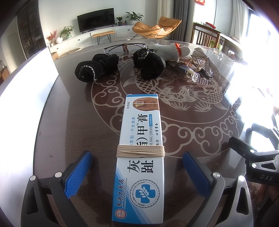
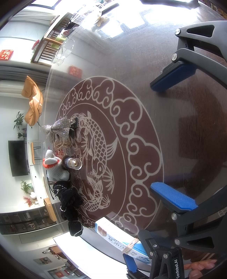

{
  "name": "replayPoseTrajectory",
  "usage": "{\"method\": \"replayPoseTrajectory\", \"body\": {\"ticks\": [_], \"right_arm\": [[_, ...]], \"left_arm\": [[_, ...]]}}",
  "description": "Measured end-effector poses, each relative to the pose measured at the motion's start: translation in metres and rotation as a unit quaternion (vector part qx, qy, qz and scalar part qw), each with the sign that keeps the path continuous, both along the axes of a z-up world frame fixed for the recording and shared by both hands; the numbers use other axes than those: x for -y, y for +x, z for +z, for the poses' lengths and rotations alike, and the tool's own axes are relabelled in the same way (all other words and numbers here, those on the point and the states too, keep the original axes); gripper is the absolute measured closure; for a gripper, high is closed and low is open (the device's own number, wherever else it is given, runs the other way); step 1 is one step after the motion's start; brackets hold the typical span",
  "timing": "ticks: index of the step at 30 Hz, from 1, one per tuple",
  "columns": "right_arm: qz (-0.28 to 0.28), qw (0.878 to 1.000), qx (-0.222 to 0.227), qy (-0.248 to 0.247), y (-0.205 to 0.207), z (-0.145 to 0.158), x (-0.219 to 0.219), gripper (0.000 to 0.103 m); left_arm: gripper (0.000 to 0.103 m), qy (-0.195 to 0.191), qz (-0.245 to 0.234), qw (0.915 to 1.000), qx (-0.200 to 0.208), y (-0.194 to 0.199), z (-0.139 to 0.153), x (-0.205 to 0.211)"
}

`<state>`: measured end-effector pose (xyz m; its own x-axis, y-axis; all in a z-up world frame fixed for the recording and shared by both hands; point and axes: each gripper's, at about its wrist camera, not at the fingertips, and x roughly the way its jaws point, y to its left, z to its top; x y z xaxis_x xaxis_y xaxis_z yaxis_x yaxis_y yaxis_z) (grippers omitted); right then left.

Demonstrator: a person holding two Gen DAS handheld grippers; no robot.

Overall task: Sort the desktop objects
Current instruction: 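Hold the nail cream box in the left gripper above the table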

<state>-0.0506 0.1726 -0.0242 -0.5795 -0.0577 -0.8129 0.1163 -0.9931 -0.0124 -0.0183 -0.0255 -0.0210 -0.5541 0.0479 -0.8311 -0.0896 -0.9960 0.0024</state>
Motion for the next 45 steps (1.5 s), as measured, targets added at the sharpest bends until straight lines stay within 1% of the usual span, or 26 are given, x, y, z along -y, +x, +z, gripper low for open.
{"method": "replayPoseTrajectory", "body": {"ticks": [40, 43, 45], "right_arm": [[0.000, 1.000, 0.000, 0.000, 0.000, 0.000, 0.000, 0.000], [0.000, 1.000, 0.000, 0.000, 0.000, 0.000, 0.000, 0.000], [0.000, 1.000, 0.000, 0.000, 0.000, 0.000, 0.000, 0.000]], "left_arm": [[0.000, -0.001, -0.001, 1.0000, 0.001, -0.002, 0.000, -0.002], [0.000, -0.003, -0.010, 0.9998, 0.015, -0.007, 0.001, -0.001], [0.000, -0.005, -0.020, 0.9990, 0.040, -0.016, 0.003, -0.001]]}}
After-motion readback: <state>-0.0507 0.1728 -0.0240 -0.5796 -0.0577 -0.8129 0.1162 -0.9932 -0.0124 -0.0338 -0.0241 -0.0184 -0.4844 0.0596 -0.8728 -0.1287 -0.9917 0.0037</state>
